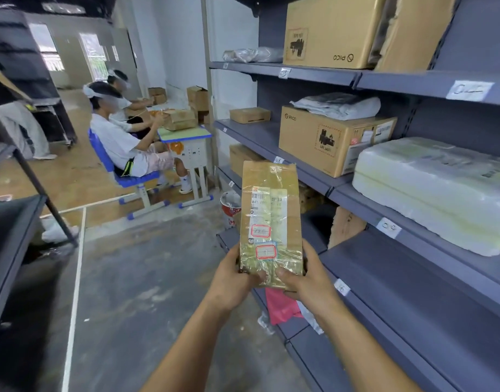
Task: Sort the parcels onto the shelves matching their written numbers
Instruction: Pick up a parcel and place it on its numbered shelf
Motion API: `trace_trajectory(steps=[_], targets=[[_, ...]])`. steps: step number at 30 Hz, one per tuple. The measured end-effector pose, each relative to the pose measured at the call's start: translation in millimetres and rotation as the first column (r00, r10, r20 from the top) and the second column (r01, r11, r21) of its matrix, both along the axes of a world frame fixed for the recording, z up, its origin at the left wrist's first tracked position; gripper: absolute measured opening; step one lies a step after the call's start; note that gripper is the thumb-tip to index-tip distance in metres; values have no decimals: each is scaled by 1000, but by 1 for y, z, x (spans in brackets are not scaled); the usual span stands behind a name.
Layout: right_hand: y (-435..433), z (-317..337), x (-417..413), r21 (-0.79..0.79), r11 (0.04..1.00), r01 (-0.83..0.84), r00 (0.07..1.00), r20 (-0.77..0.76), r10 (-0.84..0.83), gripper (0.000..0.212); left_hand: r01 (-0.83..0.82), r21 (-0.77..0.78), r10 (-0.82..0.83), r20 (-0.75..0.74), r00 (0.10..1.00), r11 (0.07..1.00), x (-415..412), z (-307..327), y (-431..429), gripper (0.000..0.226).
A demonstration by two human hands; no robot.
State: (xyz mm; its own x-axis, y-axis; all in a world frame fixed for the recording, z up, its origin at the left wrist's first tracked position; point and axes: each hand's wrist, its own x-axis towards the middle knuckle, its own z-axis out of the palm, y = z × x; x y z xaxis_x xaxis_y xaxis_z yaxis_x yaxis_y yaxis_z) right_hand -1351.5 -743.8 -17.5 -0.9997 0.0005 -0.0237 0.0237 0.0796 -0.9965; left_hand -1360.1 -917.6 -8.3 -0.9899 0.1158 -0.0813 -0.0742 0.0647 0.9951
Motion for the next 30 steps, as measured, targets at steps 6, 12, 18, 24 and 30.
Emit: trace_trajectory(steps=[6, 12, 18, 24, 30], targets=[[-27, -1, -103, -22, 999, 31, 999, 33, -30, 63, -13, -24, 13, 30, 999, 1000, -94, 14, -24, 50], [-54, 9, -187, -44, 999, 8, 998, 69, -5, 62, -74, -28, 75, 54, 996, 997, -176, 24, -50, 52], [-79, 16, -248, -14, 1000, 19, 996, 85, -18, 58, -46, -19, 47, 36, 998, 999, -241, 26, -75, 50], [-118, 16, -311, -4, 996, 84, 996, 42, -84, 57, 57, -41, -57, 15, 998, 998, -321, 20, -114, 48], [-175, 18, -373, -34, 977, 210, 978, 23, -209, 62, 173, -41, -173, 11, 985, 984, -402, 25, -167, 48]])
